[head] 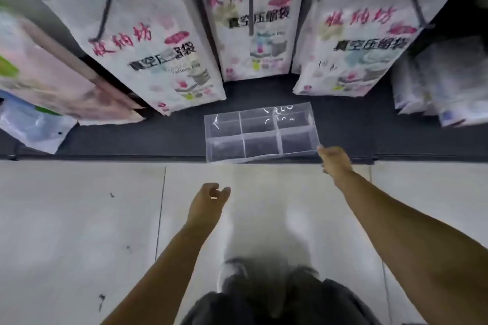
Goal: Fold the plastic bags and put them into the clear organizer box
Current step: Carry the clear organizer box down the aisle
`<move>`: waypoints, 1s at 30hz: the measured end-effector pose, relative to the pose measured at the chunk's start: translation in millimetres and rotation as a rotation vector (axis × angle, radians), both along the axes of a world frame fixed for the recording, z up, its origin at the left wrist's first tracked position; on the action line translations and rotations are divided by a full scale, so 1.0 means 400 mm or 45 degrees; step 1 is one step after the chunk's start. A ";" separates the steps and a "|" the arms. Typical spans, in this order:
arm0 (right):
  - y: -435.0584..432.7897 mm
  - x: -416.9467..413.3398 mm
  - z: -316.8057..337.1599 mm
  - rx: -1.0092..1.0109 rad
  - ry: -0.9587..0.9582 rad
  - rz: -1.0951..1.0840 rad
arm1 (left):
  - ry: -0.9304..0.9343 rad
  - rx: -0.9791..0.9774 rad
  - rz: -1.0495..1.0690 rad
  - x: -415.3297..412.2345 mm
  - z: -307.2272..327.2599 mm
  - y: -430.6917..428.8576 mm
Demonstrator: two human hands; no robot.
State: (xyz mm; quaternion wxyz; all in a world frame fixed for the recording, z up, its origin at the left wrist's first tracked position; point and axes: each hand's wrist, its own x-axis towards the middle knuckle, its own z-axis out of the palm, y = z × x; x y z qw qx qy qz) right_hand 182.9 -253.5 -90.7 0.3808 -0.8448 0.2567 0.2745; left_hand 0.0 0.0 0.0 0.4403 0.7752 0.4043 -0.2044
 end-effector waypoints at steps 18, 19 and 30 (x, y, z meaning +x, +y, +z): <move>0.009 -0.105 0.132 0.653 0.308 -0.522 | 0.088 -0.104 -0.105 -0.030 0.102 -0.031; 0.004 -0.132 0.189 0.683 0.307 -0.567 | 0.084 -0.111 -0.116 -0.034 0.153 -0.034; -0.207 -0.473 0.877 0.751 0.352 -0.871 | -0.064 -0.076 -0.328 -0.070 0.781 -0.082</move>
